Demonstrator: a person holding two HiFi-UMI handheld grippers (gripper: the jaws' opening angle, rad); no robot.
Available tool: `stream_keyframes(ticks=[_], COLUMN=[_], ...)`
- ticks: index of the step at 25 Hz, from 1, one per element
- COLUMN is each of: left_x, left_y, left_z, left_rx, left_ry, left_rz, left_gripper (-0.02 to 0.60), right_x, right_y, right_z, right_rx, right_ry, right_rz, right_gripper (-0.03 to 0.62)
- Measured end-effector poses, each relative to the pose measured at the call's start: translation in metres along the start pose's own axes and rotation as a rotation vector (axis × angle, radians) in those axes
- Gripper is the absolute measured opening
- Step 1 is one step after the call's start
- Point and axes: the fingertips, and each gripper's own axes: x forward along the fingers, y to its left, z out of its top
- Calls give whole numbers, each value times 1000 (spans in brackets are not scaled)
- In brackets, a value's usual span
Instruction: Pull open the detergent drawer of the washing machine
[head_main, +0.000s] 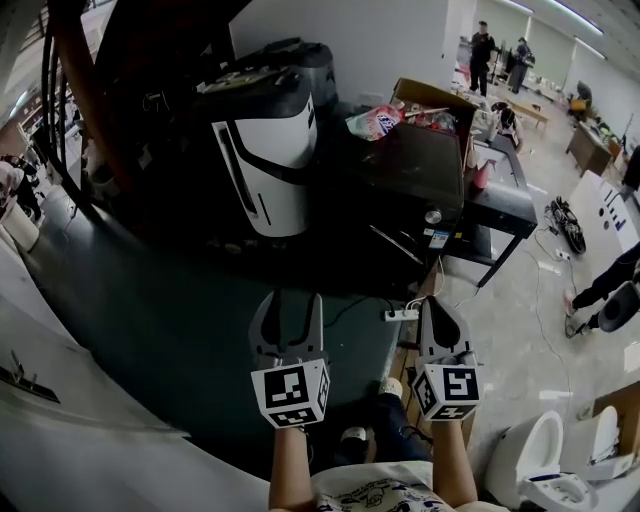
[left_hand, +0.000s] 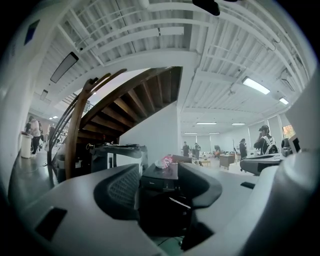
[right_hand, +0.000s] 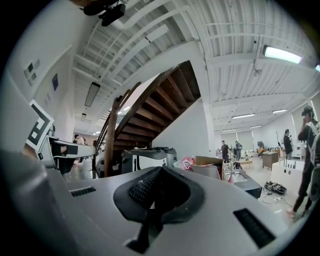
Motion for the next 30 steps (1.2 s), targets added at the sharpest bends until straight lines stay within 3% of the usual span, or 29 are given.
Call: stream_keyframes(ticks=[12,30], left_x=[71,300], left_y=[-1,29], left_z=[-8,7], left_rx=[30,-24], left_ry=[25,26], left_rz=[-3,97], left_gripper=[239,238], right_x=[75,316], right_y=[-27,-106], right_z=[-2,19], right_rx=[-6,-26], right_ry=[5,7], right_rz=[19,114], right_gripper=[11,11])
